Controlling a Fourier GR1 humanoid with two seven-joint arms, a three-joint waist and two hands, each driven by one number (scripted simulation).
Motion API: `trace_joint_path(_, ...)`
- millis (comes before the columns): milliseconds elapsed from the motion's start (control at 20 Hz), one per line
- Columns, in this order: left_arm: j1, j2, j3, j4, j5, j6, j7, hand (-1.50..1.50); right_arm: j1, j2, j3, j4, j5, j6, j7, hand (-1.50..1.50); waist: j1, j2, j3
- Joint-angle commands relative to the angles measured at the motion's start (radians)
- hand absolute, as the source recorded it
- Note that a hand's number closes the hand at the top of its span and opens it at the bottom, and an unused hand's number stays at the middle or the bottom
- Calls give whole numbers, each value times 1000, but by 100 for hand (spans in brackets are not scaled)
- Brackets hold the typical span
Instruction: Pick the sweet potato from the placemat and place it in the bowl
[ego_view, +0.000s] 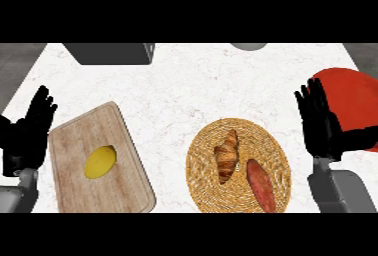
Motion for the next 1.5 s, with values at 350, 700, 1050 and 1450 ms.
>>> trace_joint_path(350,-26,-123,-154,-75,-19,-55,-69,0,80,-241,350,-112,511,16,7,150,-83,1,-31)
trace_joint_path(700,-18,-186,-178,-41,-32,-95,-159,0,503,-57,418,-421,417,-81,-302,-150,-32,22,-23)
trace_joint_path(1050,-37,-199,-160,-18,-42,-112,-151,0,562,-208,364,-757,577,-159,26,-150,-19,24,-24)
trace_joint_path(1450,-71,-207,-123,10,-45,-137,-147,0,463,-291,348,-925,598,-25,496,-150,-5,27,-24)
